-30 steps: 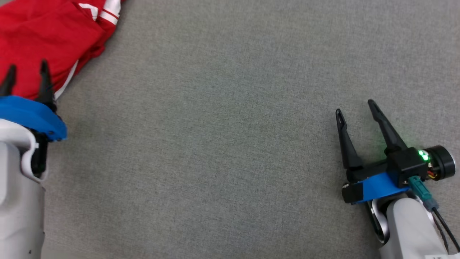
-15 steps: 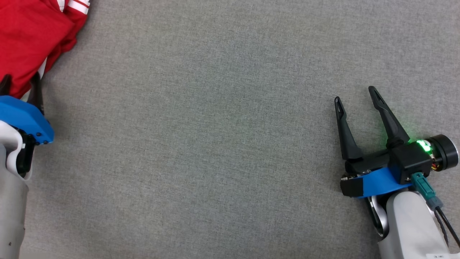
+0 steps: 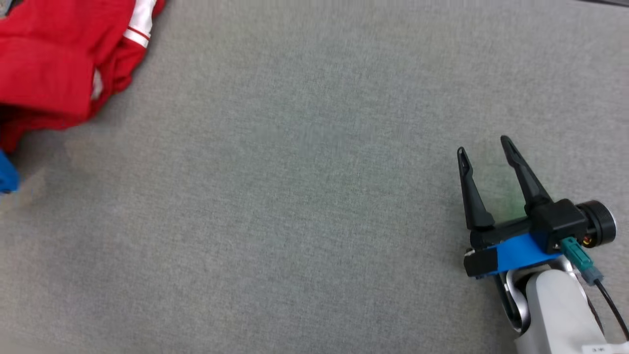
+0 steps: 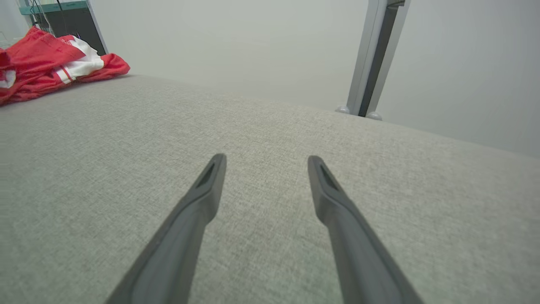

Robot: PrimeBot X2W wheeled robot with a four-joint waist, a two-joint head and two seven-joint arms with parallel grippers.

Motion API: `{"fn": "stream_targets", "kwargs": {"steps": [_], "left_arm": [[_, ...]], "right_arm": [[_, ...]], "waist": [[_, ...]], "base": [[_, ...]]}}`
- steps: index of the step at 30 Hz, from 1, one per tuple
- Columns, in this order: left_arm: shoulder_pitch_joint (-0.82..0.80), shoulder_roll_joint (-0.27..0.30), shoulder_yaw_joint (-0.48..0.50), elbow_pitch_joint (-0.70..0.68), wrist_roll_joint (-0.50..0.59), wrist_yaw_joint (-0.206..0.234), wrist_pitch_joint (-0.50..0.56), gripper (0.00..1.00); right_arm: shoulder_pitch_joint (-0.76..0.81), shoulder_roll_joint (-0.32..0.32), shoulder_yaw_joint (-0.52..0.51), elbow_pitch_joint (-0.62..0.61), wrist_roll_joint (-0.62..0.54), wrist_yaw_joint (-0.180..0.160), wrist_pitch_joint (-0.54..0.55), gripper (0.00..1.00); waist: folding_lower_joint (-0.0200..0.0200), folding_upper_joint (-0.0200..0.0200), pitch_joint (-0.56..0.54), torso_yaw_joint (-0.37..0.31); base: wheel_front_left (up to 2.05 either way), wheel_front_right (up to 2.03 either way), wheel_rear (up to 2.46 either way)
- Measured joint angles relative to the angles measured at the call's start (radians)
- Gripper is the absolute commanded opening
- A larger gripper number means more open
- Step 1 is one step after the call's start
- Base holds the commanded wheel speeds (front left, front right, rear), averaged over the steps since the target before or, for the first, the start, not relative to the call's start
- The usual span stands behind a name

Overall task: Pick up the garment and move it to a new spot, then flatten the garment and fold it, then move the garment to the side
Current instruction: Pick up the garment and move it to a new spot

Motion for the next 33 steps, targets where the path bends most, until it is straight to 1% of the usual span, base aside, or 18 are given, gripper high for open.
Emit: {"fn": "stream_targets", "kwargs": {"steps": [4,8,11,15,20,22,26,29,31,33], "left_arm": [[-0.029,0.09,-0.03,-0.075,0.024,0.0,0.007,0.0],[-0.057,0.17,-0.074,-0.188,0.05,0.0,0.023,0.0],[-0.075,0.208,-0.119,-0.294,0.057,0.0,0.058,0.0],[-0.103,0.237,-0.173,-0.437,0.065,0.0,0.109,0.0],[-0.11,0.253,-0.275,-0.657,0.023,0.0,0.183,0.0],[-0.109,0.258,-0.314,-0.739,-0.018,0.0,0.221,0.0],[-0.097,0.255,-0.378,-0.842,-0.076,0.0,0.286,0.0],[-0.073,0.221,-0.443,-0.872,-0.101,0.0,0.31,0.0],[-0.057,0.181,-0.49,-0.869,-0.109,0.0,0.31,0.0],[-0.043,0.126,-0.531,-0.843,-0.114,0.0,0.296,0.0]], "right_arm": [[0.02,0.0,-0.002,0.015,0.039,0.0,0.0,1.0],[0.053,-0.001,-0.007,0.033,0.076,0.0,0.0,1.0],[0.081,-0.001,-0.013,0.044,0.108,0.0,0.0,1.0],[0.121,-0.001,-0.029,0.056,0.133,0.0,0.0,1.0],[0.166,-0.001,-0.076,0.059,0.146,0.0,0.0,1.0],[0.181,-0.002,-0.094,0.059,0.149,0.0,0.0,1.0],[0.202,-0.002,-0.124,0.056,0.15,0.0,0.0,1.0],[0.205,-0.002,-0.136,0.054,0.155,0.0,0.0,1.0],[0.204,-0.002,-0.136,0.051,0.16,0.0,0.0,1.0],[0.201,-0.002,-0.127,0.05,0.167,0.0,0.0,1.0]], "waist": [[0.0,0.0,-0.068,-0.012],[0.0,0.0,-0.142,-0.036],[-0.0001,0.0,-0.194,-0.064],[-0.0002,0.0,-0.255,-0.115],[-0.0003,0.0,-0.313,-0.197],[-0.0003,0.0,-0.328,-0.234],[-0.0004,0.0,-0.343,-0.307],[-0.0003,0.0,-0.339,-0.355],[-0.0003,0.0,-0.327,-0.379],[-0.0002,0.0,-0.306,-0.395]], "base": [[0.0,0.0,0.0],[0.0,0.0,0.0],[0.0,0.0,0.0],[0.0,0.0,0.0],[0.0,0.0,0.0],[0.0,0.0,0.0],[0.0,0.0,0.0],[0.0,0.0,0.0],[0.0,0.0,0.0],[0.0,0.0,0.0]]}}
